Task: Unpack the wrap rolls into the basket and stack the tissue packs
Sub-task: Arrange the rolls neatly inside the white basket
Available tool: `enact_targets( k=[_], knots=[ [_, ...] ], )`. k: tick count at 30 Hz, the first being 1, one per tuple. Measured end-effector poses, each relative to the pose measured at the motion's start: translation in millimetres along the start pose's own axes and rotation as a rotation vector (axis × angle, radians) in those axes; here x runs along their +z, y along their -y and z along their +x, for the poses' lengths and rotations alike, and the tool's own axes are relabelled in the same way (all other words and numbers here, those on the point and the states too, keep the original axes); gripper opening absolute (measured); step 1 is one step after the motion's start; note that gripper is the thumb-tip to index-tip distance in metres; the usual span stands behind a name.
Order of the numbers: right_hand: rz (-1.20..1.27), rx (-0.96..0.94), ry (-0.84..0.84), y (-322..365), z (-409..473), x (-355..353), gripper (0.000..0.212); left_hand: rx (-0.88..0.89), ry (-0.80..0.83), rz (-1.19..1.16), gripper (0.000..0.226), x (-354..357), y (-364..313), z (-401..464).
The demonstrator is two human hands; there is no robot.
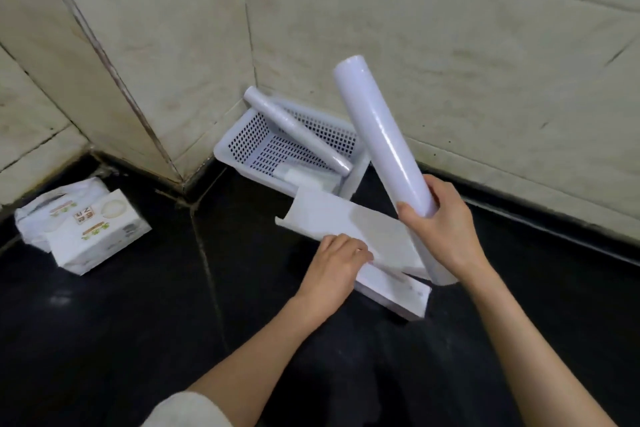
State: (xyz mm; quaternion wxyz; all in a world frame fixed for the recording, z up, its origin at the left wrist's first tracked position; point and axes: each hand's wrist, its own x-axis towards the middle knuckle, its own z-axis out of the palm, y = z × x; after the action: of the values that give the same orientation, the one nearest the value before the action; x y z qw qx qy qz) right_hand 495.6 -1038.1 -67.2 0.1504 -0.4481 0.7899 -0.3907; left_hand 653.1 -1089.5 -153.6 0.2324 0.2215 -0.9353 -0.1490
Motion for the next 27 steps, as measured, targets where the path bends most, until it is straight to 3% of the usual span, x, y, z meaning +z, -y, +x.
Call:
enact_targets(
  k=[5,10,20,27],
  knots=[
    [-0.012,0.048,-0.040,-29,-23,-28,0.037,0.049,0.083,-0.023,0.043,25,-36,18],
    [-0.036,0.061,-0.014,-46,-28,-30,0.039,0.017,0.038,-0.109,0.027,19,-31,17],
    [-0.140,-0.067,0.181,-16,36,18,0.047,-0.127,-0.139,0.054,0.027,-36,78,10],
    [-0.084,-0.120,0.342,13,134,90,0.045,-0.195,-0.092,0.142,0.025,-50,159,31]
  ],
)
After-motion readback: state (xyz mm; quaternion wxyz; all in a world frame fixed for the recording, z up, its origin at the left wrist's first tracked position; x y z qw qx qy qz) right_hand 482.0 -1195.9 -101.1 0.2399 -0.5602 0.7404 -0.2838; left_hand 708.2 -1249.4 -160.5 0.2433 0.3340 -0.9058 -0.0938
